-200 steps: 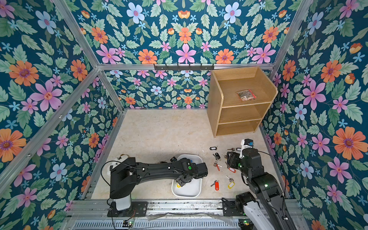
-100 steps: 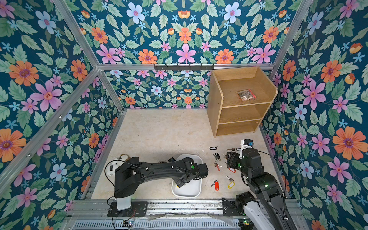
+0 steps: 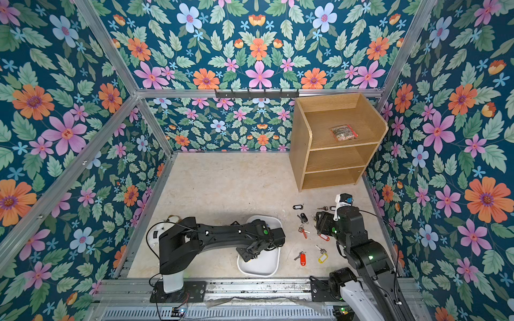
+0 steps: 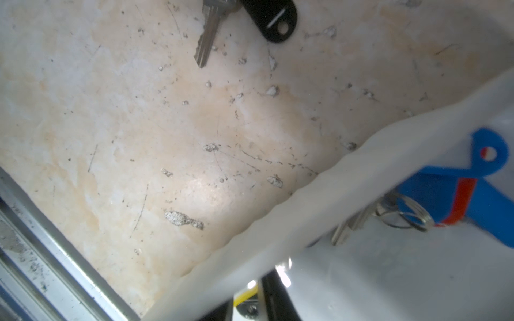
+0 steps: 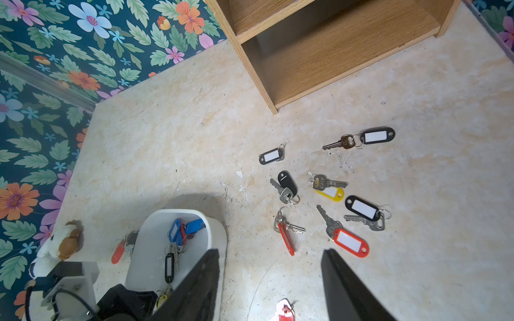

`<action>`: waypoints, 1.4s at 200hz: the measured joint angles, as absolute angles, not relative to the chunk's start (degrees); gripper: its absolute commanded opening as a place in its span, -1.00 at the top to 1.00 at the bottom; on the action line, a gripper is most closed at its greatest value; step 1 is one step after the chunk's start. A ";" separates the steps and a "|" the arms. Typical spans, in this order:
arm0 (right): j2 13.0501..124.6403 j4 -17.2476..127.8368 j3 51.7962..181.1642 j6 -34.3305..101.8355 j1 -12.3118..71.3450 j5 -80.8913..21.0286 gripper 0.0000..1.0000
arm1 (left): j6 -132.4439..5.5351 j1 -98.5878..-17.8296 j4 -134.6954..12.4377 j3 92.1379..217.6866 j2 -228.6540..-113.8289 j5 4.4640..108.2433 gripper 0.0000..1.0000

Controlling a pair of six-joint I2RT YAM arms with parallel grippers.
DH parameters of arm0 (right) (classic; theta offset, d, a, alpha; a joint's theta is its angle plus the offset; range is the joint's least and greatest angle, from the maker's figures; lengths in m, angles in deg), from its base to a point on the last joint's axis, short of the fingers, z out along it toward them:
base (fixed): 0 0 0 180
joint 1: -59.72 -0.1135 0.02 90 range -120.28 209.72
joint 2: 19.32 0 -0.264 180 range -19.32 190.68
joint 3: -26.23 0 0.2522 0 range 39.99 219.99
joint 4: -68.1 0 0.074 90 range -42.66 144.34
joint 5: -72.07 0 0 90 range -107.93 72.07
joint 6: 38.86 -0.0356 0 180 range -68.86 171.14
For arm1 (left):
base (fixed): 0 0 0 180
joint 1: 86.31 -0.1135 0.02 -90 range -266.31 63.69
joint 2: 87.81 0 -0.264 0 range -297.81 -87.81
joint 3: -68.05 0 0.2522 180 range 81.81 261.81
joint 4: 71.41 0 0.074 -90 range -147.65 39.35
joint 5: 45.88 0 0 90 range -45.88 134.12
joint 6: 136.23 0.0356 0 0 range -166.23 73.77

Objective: Take the keys out of the storage box
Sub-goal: Pick up the key from the storage box.

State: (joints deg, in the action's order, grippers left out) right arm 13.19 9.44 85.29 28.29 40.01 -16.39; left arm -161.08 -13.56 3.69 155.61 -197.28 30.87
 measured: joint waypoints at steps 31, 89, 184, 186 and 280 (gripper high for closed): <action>13.30 9.44 85.29 28.29 40.01 -16.39 -0.26 | -160.36 -13.82 2.19 155.04 -197.09 31.31 -0.04; 13.08 9.44 85.29 28.29 39.95 -16.39 -0.25 | -159.99 -14.04 -0.28 153.40 -196.52 31.92 0.17; 11.99 9.39 85.29 28.26 39.14 -15.98 -0.26 | -158.50 -14.47 -2.88 151.96 -195.60 31.17 1.00; 11.99 9.39 85.29 28.26 39.14 -15.98 -0.26 | -158.48 -14.47 -2.86 152.11 -195.60 31.06 1.00; 13.02 9.42 85.29 28.26 38.99 -16.00 -0.26 | -146.15 -11.26 2.62 176.57 -199.56 19.28 1.00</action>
State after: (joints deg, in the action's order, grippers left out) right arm 13.02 9.42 85.29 28.26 38.99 -16.00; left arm -146.15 -11.26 2.62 176.57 -199.56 19.28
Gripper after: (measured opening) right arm 0.629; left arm 0.074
